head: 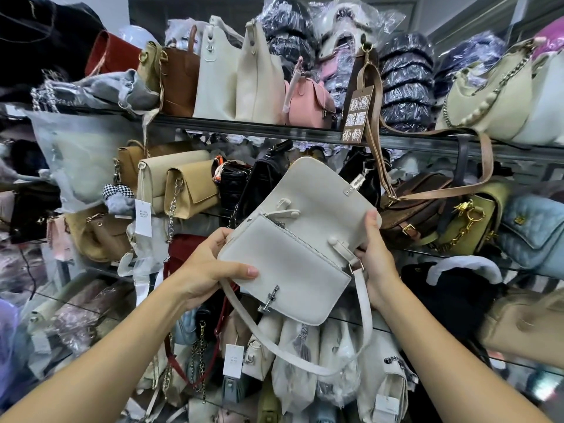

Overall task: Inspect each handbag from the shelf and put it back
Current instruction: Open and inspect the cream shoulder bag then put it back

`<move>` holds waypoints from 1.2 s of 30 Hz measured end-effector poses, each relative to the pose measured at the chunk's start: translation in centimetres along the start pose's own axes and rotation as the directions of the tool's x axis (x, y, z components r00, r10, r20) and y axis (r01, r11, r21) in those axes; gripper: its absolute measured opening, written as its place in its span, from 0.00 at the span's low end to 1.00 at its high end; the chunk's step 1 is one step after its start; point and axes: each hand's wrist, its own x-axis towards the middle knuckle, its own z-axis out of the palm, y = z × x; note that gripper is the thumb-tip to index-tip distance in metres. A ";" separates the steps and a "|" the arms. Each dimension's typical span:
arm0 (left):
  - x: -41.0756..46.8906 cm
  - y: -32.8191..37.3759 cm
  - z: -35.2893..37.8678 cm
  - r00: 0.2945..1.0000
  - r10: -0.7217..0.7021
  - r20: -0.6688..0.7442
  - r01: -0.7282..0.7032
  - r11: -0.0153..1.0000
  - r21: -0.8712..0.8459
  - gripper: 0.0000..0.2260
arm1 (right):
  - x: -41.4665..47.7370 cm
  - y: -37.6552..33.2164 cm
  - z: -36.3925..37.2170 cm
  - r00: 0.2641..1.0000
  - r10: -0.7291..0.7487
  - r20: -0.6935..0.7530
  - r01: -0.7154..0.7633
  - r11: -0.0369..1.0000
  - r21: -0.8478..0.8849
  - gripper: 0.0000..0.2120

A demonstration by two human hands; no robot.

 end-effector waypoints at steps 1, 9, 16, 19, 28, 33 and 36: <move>-0.1 0.1 -0.1 1.000 0.020 0.016 -0.021 0.998 0.061 0.36 | 0.0 0.0 0.1 0.999 0.040 0.031 -0.042 0.998 0.051 0.21; -0.3 0.1 -0.2 0.984 0.136 0.115 -0.177 0.835 0.521 0.33 | 0.2 1.1 0.0 0.959 0.283 -0.008 -0.280 0.953 0.115 0.35; 0.5 -0.9 0.1 0.976 0.207 0.068 -0.191 0.661 0.725 0.38 | 0.5 1.3 0.7 0.981 0.165 -0.100 -0.159 0.985 0.069 0.29; 0.5 -0.3 0.2 0.994 0.053 0.093 -0.104 0.693 0.713 0.45 | 0.8 1.3 0.8 0.981 0.094 -0.172 -0.085 0.995 0.056 0.29; 1.0 2.3 3.8 0.930 -0.367 0.028 0.363 0.927 0.100 0.28 | 0.1 2.1 1.2 0.985 -0.139 -0.104 0.133 0.989 -0.065 0.24; 0.9 1.9 4.9 0.933 -0.359 -0.025 0.357 0.932 -0.069 0.28 | 0.0 2.0 1.1 0.983 -0.176 -0.045 0.172 0.982 -0.079 0.24; 1.1 1.6 4.9 0.940 -0.313 -0.138 0.308 0.950 -0.055 0.36 | 0.4 2.4 1.0 0.983 -0.182 -0.025 0.177 0.976 -0.129 0.28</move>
